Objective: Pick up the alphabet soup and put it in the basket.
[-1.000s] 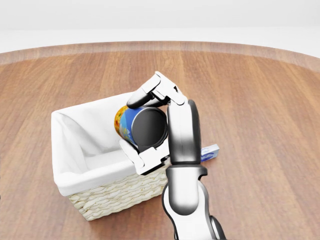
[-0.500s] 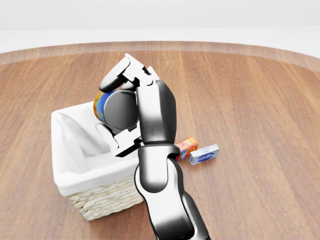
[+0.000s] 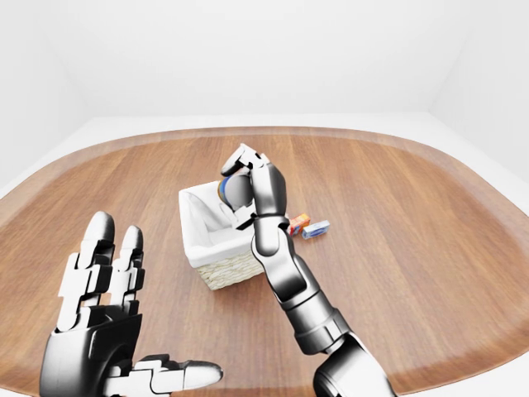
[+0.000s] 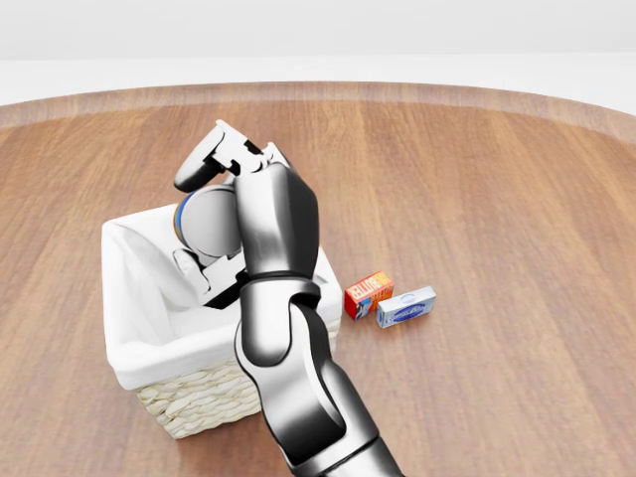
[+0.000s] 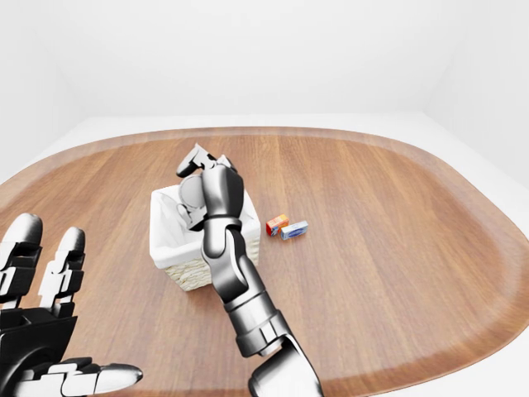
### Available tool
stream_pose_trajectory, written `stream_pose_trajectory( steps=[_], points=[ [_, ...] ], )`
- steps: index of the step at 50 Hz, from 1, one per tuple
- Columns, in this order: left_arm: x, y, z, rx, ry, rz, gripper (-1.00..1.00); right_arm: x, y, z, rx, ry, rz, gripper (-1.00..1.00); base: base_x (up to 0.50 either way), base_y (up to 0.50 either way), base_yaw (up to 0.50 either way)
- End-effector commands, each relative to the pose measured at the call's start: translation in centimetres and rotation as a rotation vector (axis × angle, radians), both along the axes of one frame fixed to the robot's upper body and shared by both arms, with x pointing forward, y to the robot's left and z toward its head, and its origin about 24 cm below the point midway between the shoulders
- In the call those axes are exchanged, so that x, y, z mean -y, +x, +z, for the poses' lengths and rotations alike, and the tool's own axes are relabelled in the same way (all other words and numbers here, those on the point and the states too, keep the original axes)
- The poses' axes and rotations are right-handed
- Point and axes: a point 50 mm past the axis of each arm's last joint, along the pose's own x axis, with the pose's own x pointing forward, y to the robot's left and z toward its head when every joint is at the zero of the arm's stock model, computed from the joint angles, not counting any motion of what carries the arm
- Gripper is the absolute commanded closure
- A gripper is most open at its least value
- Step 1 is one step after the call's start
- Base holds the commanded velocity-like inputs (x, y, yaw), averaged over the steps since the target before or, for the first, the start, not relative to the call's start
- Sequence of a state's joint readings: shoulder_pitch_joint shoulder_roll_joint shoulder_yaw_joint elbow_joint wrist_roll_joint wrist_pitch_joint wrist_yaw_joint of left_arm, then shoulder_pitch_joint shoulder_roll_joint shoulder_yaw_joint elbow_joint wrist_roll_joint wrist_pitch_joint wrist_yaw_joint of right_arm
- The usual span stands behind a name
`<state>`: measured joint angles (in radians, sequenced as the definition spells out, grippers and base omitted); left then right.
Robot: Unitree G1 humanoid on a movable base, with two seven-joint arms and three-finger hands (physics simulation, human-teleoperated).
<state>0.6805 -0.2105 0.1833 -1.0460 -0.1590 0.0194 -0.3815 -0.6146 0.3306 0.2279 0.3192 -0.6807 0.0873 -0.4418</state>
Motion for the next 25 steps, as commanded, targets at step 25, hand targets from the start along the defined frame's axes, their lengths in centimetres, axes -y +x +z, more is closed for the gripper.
stream_pose_trajectory(
  steps=[25],
  points=[
    [0.0, -0.1, 0.0, 0.005, 0.000, -0.003, -1.00, -1.5, 1.0, -2.9, -0.084, -0.121, -0.036, 1.00, 0.00, 0.00, 0.00]
  ],
)
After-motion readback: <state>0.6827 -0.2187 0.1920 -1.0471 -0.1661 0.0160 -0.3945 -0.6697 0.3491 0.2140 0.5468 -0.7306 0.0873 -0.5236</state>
